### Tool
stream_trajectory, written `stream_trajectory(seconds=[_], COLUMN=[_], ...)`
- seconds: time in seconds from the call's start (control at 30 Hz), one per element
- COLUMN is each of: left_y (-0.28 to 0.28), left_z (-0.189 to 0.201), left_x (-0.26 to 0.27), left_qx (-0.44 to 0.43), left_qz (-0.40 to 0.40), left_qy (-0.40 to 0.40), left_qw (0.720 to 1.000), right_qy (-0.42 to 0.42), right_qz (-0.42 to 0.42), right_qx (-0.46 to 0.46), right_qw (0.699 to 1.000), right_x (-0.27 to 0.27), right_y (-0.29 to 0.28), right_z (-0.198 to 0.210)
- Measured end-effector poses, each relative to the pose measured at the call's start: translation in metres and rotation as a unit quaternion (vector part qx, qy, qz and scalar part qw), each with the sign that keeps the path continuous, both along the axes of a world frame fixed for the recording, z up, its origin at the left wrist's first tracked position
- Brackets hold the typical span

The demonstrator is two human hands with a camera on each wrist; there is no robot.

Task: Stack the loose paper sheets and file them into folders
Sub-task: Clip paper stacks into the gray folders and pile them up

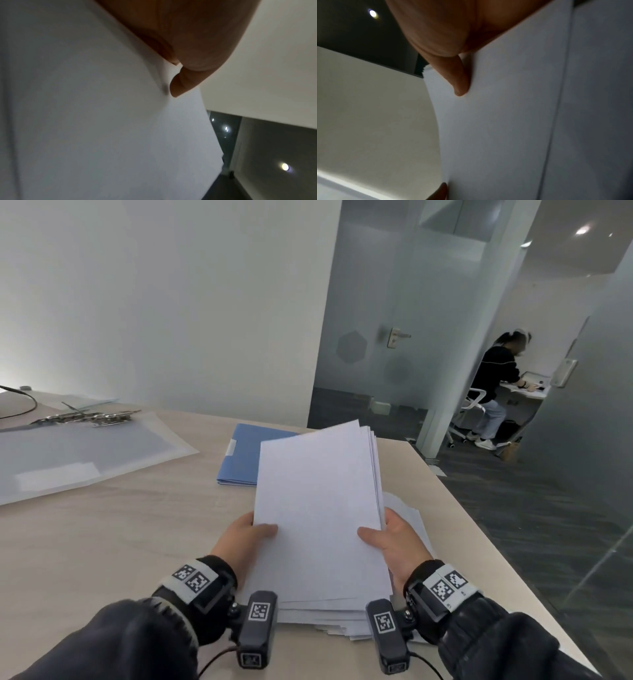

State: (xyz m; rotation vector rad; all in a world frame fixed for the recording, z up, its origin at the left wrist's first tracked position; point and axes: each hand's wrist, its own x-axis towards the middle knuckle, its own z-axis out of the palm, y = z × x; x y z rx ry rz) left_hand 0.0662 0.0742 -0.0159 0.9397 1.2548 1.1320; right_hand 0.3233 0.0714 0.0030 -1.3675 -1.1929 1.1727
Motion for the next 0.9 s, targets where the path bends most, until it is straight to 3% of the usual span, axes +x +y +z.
stream_trajectory(seconds=[0.07,0.23,0.33,0.6,0.9], left_y=[0.001,-0.005,-0.010,-0.027,-0.023], left_z=[0.010,0.037,0.044,0.022,0.016], left_x=[-0.016,-0.054,-0.073,-0.105,-0.098], left_qx=[-0.007,0.125,0.160,0.182,0.211], left_qz=[0.010,0.038,0.059,0.049,0.063], left_qy=[-0.041,-0.024,-0.033,-0.055,-0.079], left_qw=[0.999,0.991,0.985,0.980,0.972], right_qy=[0.015,0.069,0.102,0.116,0.155], right_qz=[0.011,0.033,0.053,0.083,0.072], right_qx=[0.029,0.065,0.084,0.058,0.056], right_qw=[0.999,0.995,0.990,0.988,0.984], right_x=[-0.014,-0.053,-0.077,-0.116,-0.119], right_y=[-0.001,0.000,0.006,0.002,0.003], right_z=[0.005,0.019,0.026,0.015,0.017])
